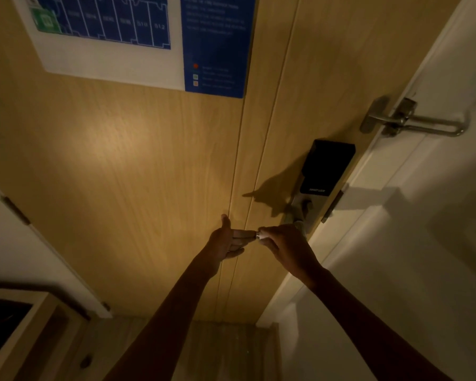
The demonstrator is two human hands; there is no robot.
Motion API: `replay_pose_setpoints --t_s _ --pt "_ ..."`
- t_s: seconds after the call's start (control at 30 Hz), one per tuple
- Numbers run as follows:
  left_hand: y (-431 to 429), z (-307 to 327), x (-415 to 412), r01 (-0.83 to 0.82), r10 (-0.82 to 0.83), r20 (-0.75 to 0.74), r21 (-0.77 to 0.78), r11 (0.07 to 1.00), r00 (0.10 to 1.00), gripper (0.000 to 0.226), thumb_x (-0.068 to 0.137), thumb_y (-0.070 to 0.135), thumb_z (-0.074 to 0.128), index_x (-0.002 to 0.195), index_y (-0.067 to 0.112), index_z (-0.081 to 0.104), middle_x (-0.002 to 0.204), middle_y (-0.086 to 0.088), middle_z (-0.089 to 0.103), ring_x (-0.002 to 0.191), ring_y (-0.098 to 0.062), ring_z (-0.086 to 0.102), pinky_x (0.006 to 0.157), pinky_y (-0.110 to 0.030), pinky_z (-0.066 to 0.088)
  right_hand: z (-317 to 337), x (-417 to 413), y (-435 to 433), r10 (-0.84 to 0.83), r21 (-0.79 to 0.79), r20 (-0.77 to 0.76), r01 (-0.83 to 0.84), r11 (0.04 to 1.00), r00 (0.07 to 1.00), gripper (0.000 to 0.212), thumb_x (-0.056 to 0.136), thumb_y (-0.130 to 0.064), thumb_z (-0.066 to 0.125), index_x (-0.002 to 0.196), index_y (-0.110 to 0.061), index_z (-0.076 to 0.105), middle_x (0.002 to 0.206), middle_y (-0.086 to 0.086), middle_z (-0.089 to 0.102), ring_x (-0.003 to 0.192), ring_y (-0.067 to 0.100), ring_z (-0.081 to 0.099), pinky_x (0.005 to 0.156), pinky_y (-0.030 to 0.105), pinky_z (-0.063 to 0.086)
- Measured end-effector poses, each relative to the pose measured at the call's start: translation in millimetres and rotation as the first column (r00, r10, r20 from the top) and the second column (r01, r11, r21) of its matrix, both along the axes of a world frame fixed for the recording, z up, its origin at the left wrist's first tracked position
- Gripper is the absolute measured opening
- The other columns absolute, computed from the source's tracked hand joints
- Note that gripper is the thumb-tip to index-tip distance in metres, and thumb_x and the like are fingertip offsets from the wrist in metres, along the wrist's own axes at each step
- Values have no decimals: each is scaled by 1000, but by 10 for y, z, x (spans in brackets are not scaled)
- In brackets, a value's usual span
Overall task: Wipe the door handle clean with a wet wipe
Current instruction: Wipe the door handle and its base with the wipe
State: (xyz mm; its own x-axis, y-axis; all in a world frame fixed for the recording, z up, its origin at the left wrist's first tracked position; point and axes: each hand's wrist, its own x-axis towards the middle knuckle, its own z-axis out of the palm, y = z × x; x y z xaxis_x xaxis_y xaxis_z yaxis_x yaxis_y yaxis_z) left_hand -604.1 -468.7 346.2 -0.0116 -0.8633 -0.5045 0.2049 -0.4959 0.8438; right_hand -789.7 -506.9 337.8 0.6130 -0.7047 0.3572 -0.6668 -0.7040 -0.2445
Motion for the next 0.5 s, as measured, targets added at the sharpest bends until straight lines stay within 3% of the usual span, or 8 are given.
replay_pose_setpoints --t_s 0.1,0.27,0.33,0.4,0.5 --pt "-10 1 3 12 -12 -10 -3 1000 1000 87 96 58 3 100 10 75 101 -6 74 101 -13 65 89 -24 49 28 -66 -15 15 94 64 -21 995 998 35 94 -32 57 122 -12 63 106 0 73 100 9 67 87 20 52" --pt "-13 -20 7 7 -7 -27 2 1000 1000 87 95 60 3 98 11 76 100 -4 75 101 -11 65 87 -25 50 57 13 12 -36 83 63 31 996 997 22 91 -23 65 111 -13 69 98 -1 75 94 7 68 79 4 37" --pt "2 -21 12 -8 8 -13 -3 1000 1000 87 95 60 4 99 11 76 100 -5 75 102 -12 65 88 -25 50 53 98 18 -43 39 35 41 998 998 18 89 -23 67 105 -14 70 92 -2 75 90 8 69 79 8 43" --pt "17 -18 41 -37 37 7 -7 999 999 86 96 59 5 99 11 76 99 -5 75 104 -15 65 89 -26 50 34 185 36 -49 -8 -12 49 999 999 15 89 -25 67 102 -17 69 87 -4 74 86 10 69 80 21 52" --pt "7 17 52 -45 45 25 -11 999 999 85 96 58 5 98 12 75 103 -7 74 107 -18 63 94 -30 48 27 199 69 -63 -62 -10 62 996 998 13 88 -25 68 100 -19 69 83 -5 73 83 12 68 80 25 49"
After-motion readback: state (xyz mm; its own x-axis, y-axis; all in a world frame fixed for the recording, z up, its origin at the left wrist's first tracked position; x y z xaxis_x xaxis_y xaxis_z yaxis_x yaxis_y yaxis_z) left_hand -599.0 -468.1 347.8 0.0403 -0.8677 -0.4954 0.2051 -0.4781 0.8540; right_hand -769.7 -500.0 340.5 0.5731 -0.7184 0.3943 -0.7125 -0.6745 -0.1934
